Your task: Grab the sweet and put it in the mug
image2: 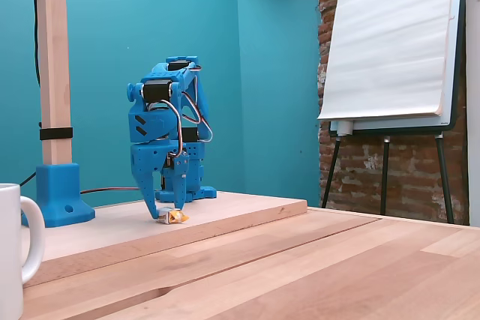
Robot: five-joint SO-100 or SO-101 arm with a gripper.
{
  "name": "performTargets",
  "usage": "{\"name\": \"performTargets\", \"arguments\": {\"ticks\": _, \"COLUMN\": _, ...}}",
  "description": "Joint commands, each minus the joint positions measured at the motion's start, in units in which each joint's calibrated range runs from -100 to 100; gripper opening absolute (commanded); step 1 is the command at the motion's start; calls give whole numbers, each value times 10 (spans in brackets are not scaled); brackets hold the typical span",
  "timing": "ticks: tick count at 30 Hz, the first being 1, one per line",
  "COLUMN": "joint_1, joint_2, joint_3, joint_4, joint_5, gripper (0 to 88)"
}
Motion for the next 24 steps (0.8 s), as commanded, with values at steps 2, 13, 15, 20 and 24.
{"name": "performTargets", "arguments": {"ticks": 2, "joint_1": 5, "joint_2": -5, "joint_3": -27, "joint_4": 1, "joint_5": -3, "gripper": 150}}
{"name": "performTargets", "arguments": {"ticks": 13, "joint_1": 6, "joint_2": 21, "joint_3": -39, "joint_4": -32, "joint_5": -3, "gripper": 150}}
{"name": "performTargets", "arguments": {"ticks": 15, "joint_1": 6, "joint_2": 23, "joint_3": -41, "joint_4": -37, "joint_5": -4, "gripper": 150}}
{"name": "performTargets", "arguments": {"ticks": 20, "joint_1": 6, "joint_2": 21, "joint_3": -39, "joint_4": -38, "joint_5": -4, "gripper": 150}}
{"name": "performTargets", "arguments": {"ticks": 24, "joint_1": 6, "joint_2": 21, "joint_3": -36, "joint_4": -38, "joint_5": -4, "gripper": 149}}
